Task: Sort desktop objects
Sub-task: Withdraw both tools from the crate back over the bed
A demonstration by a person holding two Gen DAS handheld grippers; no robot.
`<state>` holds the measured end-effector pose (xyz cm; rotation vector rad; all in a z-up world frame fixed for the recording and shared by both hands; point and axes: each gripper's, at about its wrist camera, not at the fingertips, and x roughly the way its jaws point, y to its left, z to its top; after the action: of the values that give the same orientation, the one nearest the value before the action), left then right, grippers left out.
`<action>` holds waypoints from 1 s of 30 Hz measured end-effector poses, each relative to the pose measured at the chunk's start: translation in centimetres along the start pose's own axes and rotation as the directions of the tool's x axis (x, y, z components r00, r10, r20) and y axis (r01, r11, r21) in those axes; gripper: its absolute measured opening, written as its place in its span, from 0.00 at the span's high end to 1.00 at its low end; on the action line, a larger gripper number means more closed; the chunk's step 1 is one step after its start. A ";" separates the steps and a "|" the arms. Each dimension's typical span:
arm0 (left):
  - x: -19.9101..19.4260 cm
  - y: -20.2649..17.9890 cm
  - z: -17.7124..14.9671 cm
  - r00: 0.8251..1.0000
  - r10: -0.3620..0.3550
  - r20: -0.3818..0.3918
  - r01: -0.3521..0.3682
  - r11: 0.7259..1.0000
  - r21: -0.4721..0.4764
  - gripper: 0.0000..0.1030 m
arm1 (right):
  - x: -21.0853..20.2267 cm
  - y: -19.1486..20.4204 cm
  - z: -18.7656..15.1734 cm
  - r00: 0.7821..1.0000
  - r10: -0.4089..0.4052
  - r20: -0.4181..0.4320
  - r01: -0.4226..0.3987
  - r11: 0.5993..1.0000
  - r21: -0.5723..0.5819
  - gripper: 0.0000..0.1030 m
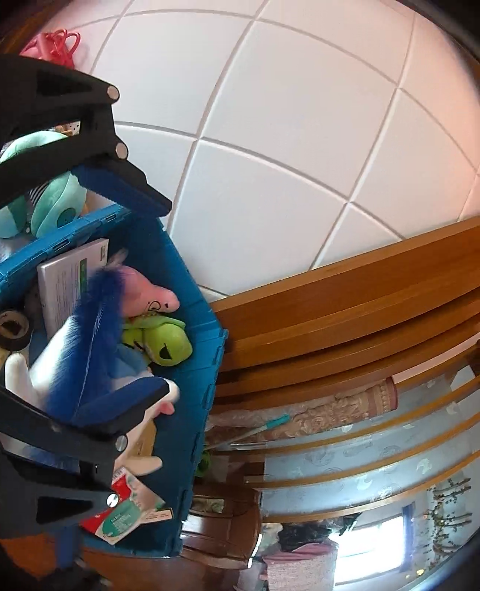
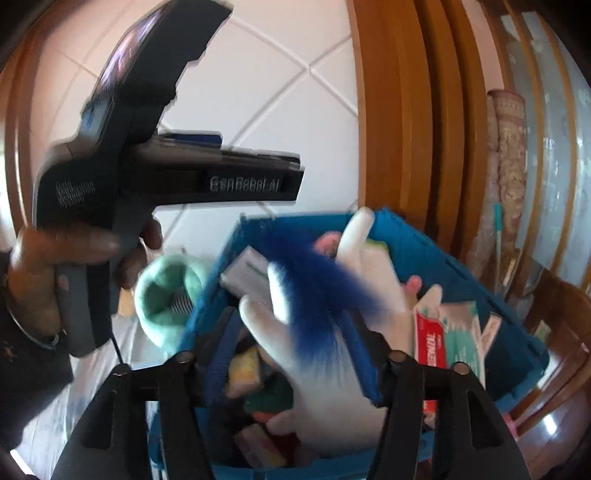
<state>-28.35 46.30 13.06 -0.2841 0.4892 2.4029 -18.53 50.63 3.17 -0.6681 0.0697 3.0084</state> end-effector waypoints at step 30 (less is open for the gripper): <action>-17.3 3.0 -6.1 0.929 0.360 0.085 -0.332 0.913 -0.237 0.00 | -12.3 -0.7 -2.3 0.968 -0.137 0.210 0.114 0.986 0.118 0.07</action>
<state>-16.73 31.82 13.91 -0.1458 0.2284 2.8085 -6.38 50.66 6.33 -0.3180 0.1665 2.9093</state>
